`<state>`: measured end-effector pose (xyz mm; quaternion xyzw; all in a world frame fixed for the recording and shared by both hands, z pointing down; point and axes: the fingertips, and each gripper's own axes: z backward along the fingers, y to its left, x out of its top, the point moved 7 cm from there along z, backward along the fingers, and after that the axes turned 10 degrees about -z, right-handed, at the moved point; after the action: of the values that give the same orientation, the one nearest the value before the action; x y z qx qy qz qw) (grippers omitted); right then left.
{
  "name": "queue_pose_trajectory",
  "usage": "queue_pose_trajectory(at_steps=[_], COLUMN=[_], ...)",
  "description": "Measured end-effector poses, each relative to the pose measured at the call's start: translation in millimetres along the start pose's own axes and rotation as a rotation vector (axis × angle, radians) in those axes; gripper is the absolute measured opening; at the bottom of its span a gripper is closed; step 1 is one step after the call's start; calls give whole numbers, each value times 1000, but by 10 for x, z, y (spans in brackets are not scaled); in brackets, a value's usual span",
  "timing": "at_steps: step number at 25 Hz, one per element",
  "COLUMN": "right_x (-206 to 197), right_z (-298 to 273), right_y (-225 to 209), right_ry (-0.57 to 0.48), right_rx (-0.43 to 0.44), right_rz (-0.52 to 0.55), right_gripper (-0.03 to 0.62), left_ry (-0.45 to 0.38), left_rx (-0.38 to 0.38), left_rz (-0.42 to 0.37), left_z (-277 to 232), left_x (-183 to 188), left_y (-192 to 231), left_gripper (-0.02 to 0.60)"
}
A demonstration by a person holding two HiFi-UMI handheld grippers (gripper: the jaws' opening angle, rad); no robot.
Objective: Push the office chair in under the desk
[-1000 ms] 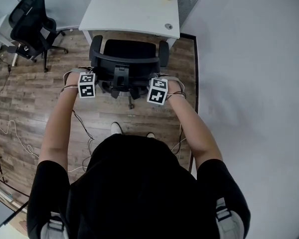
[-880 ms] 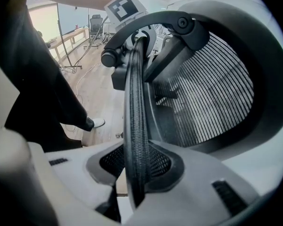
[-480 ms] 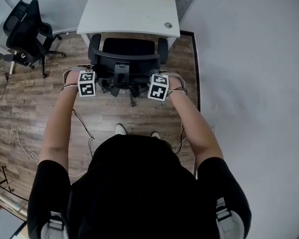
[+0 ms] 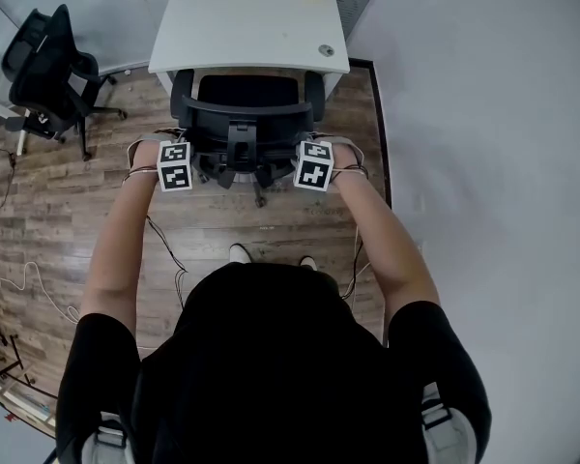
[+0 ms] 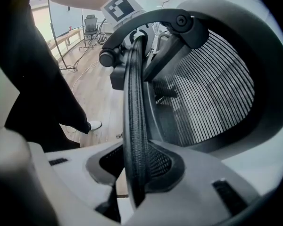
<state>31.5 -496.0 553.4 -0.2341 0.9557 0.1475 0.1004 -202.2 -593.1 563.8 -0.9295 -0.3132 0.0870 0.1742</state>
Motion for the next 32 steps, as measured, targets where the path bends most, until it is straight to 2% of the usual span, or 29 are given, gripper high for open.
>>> queue_pose_trajectory(at_steps=[13, 18, 21, 23, 26, 29, 32], right_x=[2, -4, 9, 6, 31, 79, 123], right_z=[11, 56, 229, 361, 589, 816, 1043], right_y=[-36, -64, -49, -17, 32, 68, 223], right_ry=[27, 61, 91, 81, -10, -159, -332], right_rx=[24, 57, 49, 30, -22, -131, -204], right_rz=[19, 28, 44, 47, -13, -145, -272], right_gripper=[105, 161, 163, 163, 163, 163, 163], left_ry=[-22, -45, -60, -82, -122, -171, -288], left_rx=[50, -7, -41, -36, 30, 127, 252], left_rz=[-9, -19, -22, -2, 53, 140, 269], left_z=[39, 30, 42, 62, 205, 418, 699], left_x=[8, 9, 17, 30, 22, 17, 93], left_y=[-81, -121, -171, -177, -84, 17, 3], left_gripper=[72, 176, 232, 255, 267, 267, 265])
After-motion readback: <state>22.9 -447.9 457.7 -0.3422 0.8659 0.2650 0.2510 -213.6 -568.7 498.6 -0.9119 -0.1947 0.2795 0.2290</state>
